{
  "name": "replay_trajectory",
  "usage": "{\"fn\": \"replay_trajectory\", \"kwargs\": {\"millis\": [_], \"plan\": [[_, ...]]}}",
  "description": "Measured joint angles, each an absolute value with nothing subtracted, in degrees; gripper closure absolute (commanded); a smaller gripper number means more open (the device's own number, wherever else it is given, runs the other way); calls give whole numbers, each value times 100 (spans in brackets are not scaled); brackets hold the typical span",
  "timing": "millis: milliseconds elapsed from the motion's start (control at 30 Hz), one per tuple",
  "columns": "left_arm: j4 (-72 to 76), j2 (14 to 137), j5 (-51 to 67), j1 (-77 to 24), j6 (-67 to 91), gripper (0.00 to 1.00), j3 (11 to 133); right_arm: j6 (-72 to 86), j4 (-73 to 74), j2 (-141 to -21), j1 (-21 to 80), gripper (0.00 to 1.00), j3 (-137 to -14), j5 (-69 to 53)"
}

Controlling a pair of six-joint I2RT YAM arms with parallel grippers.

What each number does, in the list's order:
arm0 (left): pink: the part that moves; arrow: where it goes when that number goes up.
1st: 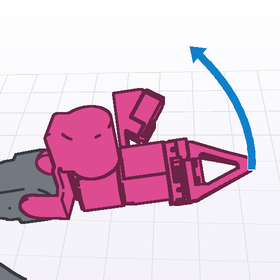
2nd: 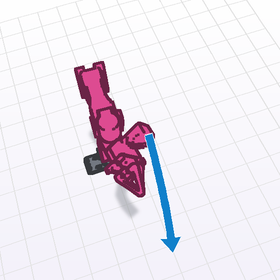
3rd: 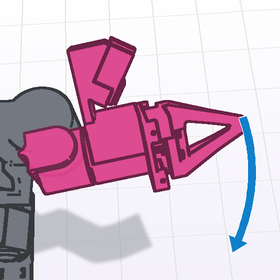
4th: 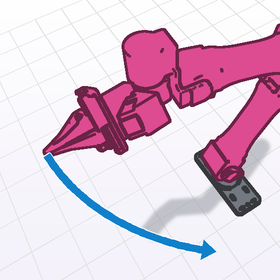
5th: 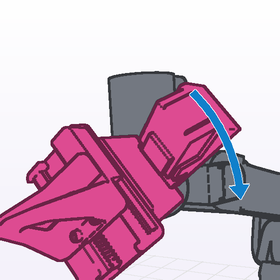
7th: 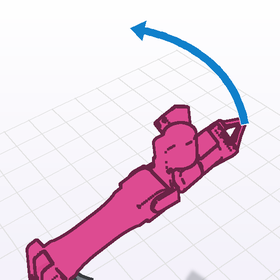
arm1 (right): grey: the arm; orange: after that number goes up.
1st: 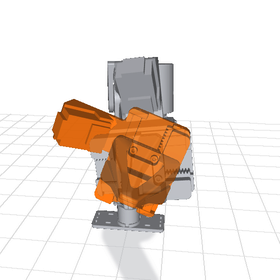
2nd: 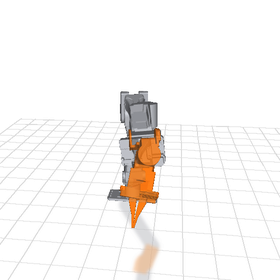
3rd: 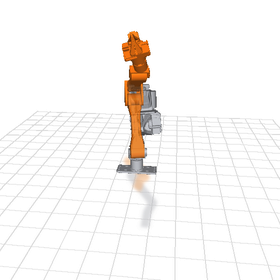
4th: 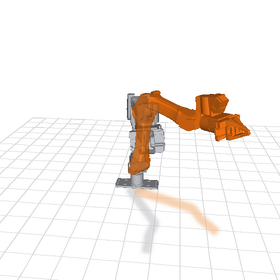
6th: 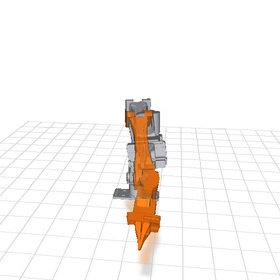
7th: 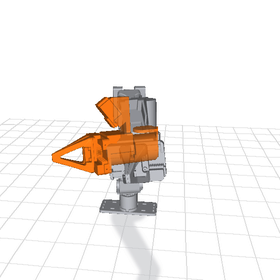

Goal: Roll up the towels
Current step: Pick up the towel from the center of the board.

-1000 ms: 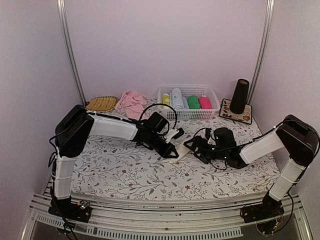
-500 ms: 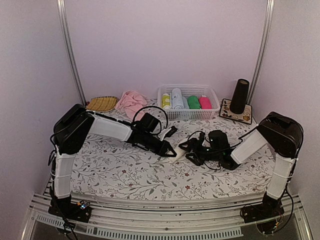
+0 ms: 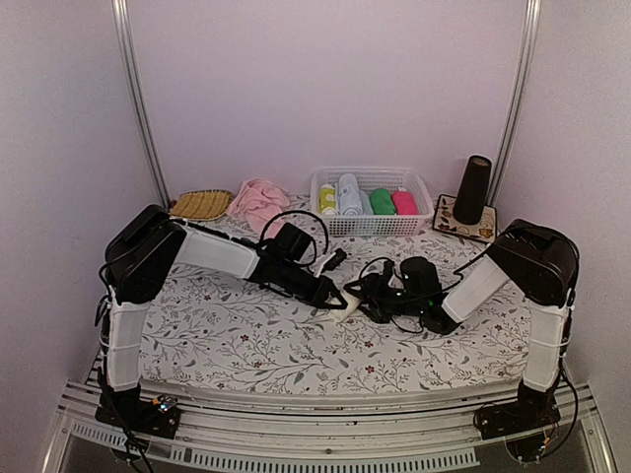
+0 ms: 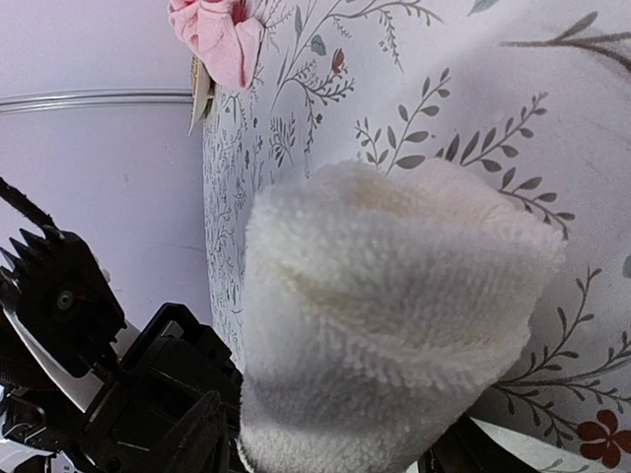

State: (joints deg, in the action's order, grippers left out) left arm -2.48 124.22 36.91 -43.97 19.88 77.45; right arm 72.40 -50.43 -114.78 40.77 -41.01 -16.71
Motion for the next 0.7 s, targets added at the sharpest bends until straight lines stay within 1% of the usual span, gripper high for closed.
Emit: {"fn": "replay_trajectory", "kwargs": {"millis": [67,133,200,300,367,400,433,500,567,700], "plan": [[-246,12422,3688,-4399,1990,86,7745,7249,-5017,-11524,4082,51,-4130,-1651],[-244,12422,3682,-4399,1994,85,7745,7238,-5000,-11596,4082,57,-4193,-1647],[-239,12420,3664,-4399,2001,82,7738,7229,-4991,-11671,4084,63,-4254,-1656],[-200,12414,3656,-4397,2003,75,7703,7196,-5004,-11745,4084,75,-4342,-1680],[-187,12401,3656,-4397,2005,65,7684,7157,-5009,-11789,4084,80,-4390,-1706],[-187,12392,3673,-4392,2021,59,7675,7129,-5015,-11804,4080,80,-4399,-1712],[-178,12381,3693,-4390,1986,52,7660,7100,-5019,-11815,4071,85,-4405,-1721],[-185,12350,3747,-4386,1929,42,7620,7039,-5006,-11826,4034,88,-4436,-1756],[-224,12313,3820,-4379,1887,33,7555,6947,-4936,-11826,3955,89,-4466,-1839],[-309,12064,3863,-4281,1693,21,7367,6611,-4580,-11791,3824,91,-4630,-2056]]}}
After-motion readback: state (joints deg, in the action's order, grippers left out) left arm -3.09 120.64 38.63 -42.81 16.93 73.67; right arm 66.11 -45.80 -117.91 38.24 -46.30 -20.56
